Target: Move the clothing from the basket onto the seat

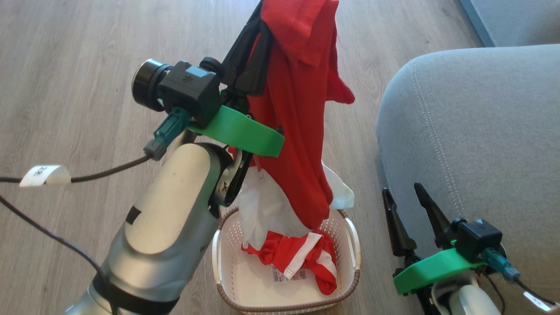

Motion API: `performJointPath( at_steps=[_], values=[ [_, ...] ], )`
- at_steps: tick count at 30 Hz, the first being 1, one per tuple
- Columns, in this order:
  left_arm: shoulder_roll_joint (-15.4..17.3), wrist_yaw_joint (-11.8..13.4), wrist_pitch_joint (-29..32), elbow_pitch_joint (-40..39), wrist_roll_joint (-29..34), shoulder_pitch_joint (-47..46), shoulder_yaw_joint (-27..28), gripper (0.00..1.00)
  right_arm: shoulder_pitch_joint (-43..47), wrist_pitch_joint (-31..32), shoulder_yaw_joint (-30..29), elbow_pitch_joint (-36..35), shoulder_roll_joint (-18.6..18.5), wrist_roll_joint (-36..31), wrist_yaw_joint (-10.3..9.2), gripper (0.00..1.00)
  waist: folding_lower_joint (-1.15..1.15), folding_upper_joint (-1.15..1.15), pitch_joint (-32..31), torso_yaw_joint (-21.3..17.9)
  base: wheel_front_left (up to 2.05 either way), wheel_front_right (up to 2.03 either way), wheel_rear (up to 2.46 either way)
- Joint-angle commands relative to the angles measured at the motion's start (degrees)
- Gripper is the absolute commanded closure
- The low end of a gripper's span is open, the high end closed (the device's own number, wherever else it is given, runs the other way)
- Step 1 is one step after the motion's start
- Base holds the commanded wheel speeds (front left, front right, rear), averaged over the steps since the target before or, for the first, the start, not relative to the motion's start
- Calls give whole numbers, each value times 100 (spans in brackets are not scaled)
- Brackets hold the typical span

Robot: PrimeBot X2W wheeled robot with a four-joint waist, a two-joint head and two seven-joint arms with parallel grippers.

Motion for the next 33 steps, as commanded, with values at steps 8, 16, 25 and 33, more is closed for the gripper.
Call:
performJointPath(
  at_steps=[8, 16, 25, 33],
  values=[
    [58, 23, -53, -115, -49, -285, 181, 100, -115, -37, 465, -600, -32, -303, 41, 0, 0, 0, -3, -48, 0, 0, 0],
    [58, 47, -53, -128, -105, -267, 96, 100, -110, -37, 993, -927, -32, -905, 41, 0, 0, 0, -15, -61, 0, 0, 0],
    [58, 60, -53, -69, -200, -321, -77, 100, -535, -37, 1431, -659, -32, -1449, 41, 0, 0, 0, 43, -21, 0, 0, 0],
    [58, 105, -53, -35, -299, -370, -318, 100, -1010, -37, 1494, -352, -32, -1086, 41, 0, 0, 0, 70, 103, 0, 0, 0]
  ],
)
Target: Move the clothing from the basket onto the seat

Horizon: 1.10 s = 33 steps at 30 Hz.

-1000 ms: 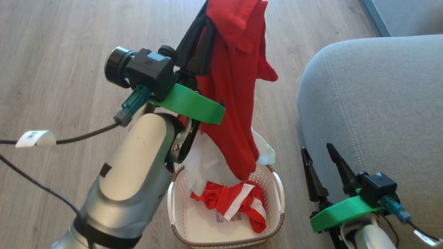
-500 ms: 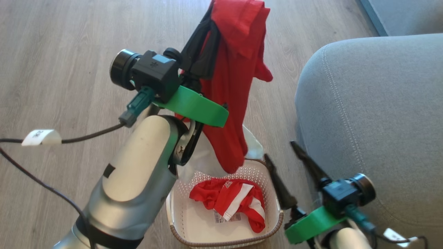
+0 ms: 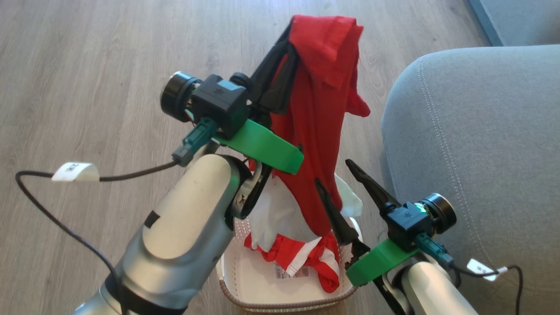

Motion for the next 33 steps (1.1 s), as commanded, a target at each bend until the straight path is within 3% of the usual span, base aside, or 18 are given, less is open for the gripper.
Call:
performJointPath(
  at_steps=[1, 18, 33],
  values=[
    [57, 50, -55, -175, -36, -363, 163, 100, -274, -37, 143, -131, 12, 74, 40, 0, 0, 0, 9, 19, 0, 0, 0],
    [57, 179, -55, -323, -245, -537, -308, 100, -1161, -37, 527, 825, 12, 677, 40, 0, 0, 0, 103, 105, 0, 0, 0],
    [57, 349, -55, -670, -459, -778, -768, 100, -1773, -37, 358, 1383, 12, 765, 40, 0, 0, 0, 75, 263, 0, 0, 0]
  ],
)
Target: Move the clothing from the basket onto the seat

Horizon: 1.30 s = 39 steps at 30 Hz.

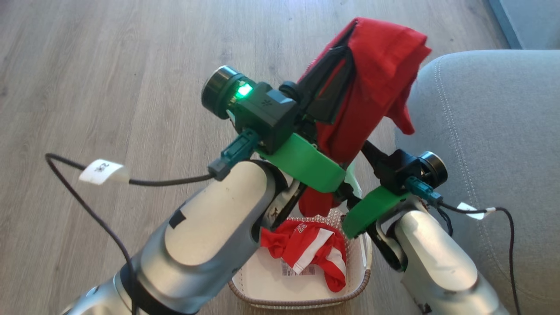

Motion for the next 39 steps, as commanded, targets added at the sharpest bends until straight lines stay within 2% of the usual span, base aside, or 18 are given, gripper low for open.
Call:
performJointPath(
  at_steps=[1, 8, 9, 10, 11, 26, 33, 39],
  values=[
    [53, 56, -55, -231, -38, -373, 139, 100, -318, -37, 35, -117, 62, 76, 40, 0, 0, 0, -16, 24, 0, 0, 0],
    [53, 101, -54, -248, -98, -406, -7, 100, -448, -37, 20, -4, 62, 195, 40, 0, 0, 0, -43, 80, 0, 0, 0],
    [53, 112, -54, -260, -110, -414, -15, 100, -450, -37, 30, 50, 62, 239, 40, 5, 0, 0, -46, 90, 0, 0, 0],
    [53, 120, -54, -268, -122, -420, -24, 100, -456, -37, 40, 115, 62, 289, 40, 79, 0, 0, -49, 98, 0, 0, 0],
    [53, 126, -54, -273, -134, -424, -31, 100, -469, -37, 54, 159, 62, 330, 40, 100, 0, 0, -52, 106, 0, 0, 0],
    [210, 153, -55, 400, -206, -205, 393, 100, -424, -37, 432, 449, 62, 793, 40, 100, 0, 0, -52, 15, 0, 0, 0],
    [254, 56, -55, 740, -128, -12, 632, 100, -452, -37, 96, 322, 62, 823, 40, 100, 0, 0, -90, -40, 0, 0, 0],
    [249, -57, -55, 885, -38, 237, 814, 100, -502, -37, -446, 3, 62, 731, 40, 100, 0, 0, -150, -37, 0, 0, 0]
  ],
)
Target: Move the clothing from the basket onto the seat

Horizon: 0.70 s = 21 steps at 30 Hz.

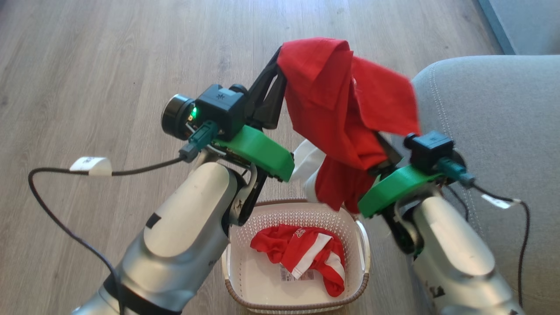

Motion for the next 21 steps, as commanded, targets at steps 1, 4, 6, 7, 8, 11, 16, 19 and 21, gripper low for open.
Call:
performJointPath(
  at_steps=[1, 4, 6, 7, 8, 11, 16, 19, 21],
  values=[
    [87, -57, -53, -134, 75, -145, 263, 100, -289, -37, -68, -306, 70, -58, 40, 100, 0, 0, -7, 9, 0, 0, 0],
    [74, -120, -53, -106, 122, -3, 306, 100, -301, -37, -336, -472, 70, -118, 40, 100, 0, 0, -22, 34, 0, 0, 0],
    [61, -166, -53, -94, 154, 90, 321, 100, -316, -37, -488, -555, 70, -167, 40, 100, 0, 0, -30, 49, 0, 0, 0],
    [61, -166, -53, -94, 154, 90, 321, 100, -316, -37, -488, -555, 70, -167, 40, 100, 0, 0, -30, 49, 0, 0, 0],
    [52, -186, -53, -85, 166, 136, 321, 100, -327, -37, -555, -598, 70, -186, 40, 100, 0, 0, -32, 58, 0, 0, 0],
    [25, -259, -53, -37, 185, 267, 289, 100, -359, -37, -706, -728, 70, -195, 40, 100, 0, 0, -39, 80, 0, 0, 0],
    [-14, -368, -53, 84, 185, 449, 233, 100, -396, -37, -813, -1012, 70, -79, 40, 100, 0, 0, -24, 97, 0, 0, 0],
    [-38, -410, -53, 124, 173, 528, 239, 100, -389, -37, -826, -1176, 70, -25, 40, 100, 0, 0, -5, 97, 0, 0, 0],
    [-48, -456, -53, 180, 169, 577, 222, 100, -370, -37, -826, -1226, 70, -28, 40, 100, 0, 0, 5, 99, 0, 0, 0]
  ],
)
